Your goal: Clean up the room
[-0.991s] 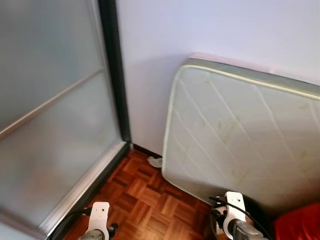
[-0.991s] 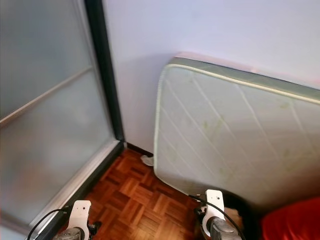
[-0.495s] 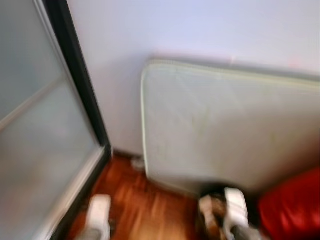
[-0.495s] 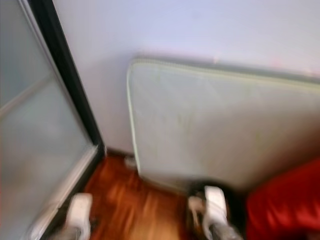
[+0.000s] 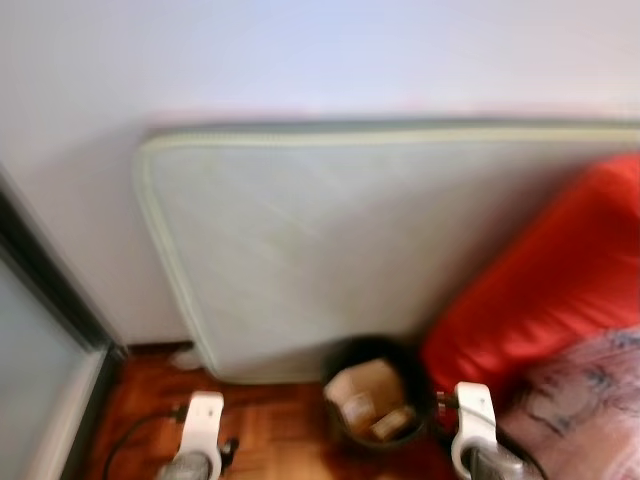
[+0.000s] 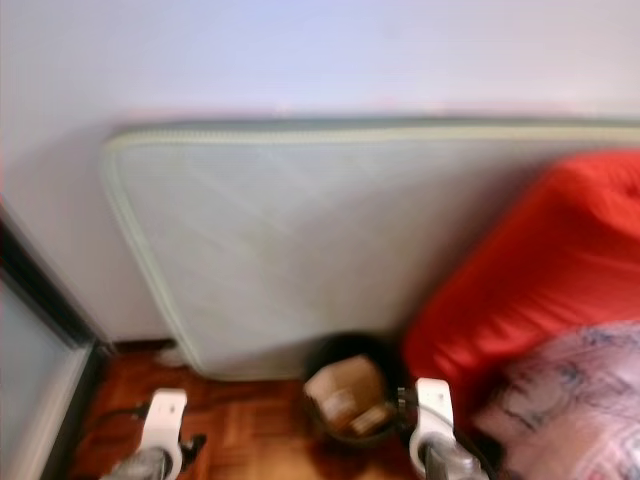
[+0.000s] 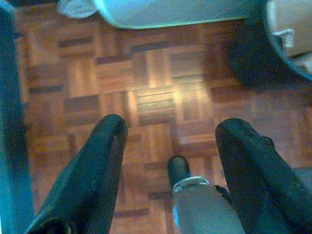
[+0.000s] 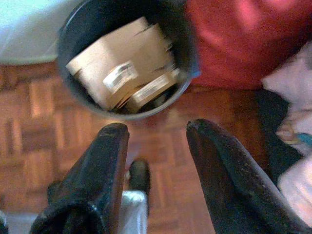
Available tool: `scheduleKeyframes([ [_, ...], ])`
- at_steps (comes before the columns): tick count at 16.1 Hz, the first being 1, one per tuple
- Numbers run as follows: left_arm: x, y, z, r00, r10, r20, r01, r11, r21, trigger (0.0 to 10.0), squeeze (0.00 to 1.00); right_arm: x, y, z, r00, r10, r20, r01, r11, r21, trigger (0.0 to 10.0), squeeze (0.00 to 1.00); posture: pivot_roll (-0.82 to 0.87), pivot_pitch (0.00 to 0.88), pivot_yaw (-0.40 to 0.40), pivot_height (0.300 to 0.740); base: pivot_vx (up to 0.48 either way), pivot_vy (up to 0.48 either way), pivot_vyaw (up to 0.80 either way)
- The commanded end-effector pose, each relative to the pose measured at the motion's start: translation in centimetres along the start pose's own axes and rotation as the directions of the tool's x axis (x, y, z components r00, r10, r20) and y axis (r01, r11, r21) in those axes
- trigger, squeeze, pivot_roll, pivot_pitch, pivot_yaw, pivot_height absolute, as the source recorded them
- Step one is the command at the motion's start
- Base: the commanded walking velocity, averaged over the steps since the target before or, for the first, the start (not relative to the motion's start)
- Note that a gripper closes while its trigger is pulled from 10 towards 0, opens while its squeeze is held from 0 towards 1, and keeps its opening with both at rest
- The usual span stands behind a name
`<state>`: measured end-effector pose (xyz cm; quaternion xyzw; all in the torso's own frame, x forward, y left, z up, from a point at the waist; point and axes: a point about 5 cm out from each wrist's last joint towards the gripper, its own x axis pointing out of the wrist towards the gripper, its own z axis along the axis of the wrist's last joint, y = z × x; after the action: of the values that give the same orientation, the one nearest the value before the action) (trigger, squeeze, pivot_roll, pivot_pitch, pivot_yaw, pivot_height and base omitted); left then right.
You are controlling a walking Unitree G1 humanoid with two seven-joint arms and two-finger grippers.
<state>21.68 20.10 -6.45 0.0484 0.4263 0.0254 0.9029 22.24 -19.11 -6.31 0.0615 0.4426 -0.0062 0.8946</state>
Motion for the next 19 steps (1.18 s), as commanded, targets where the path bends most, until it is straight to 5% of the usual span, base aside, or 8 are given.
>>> scheduleKeyframes([
  [1,-0.10,0.51,-0.54,1.000,0.009,-0.022,-0.009,1.000,0.016,10.0,0.00,0.04,0.45,-0.52,1.000,0.010,-0.016,-0.010,1.000,0.007,10.0,0.00,-0.04,0.000,-0.038,0.740,0.000,0.000,-0.80],
  [19,-0.12,0.68,-0.64,0.999,0.018,-0.032,-0.016,0.999,0.051,10.0,0.00,0.04,0.57,-0.66,1.000,0.015,-0.023,-0.015,1.000,0.002,10.0,0.00,-0.04,0.000,-0.032,0.740,0.000,-0.053,-0.80],
])
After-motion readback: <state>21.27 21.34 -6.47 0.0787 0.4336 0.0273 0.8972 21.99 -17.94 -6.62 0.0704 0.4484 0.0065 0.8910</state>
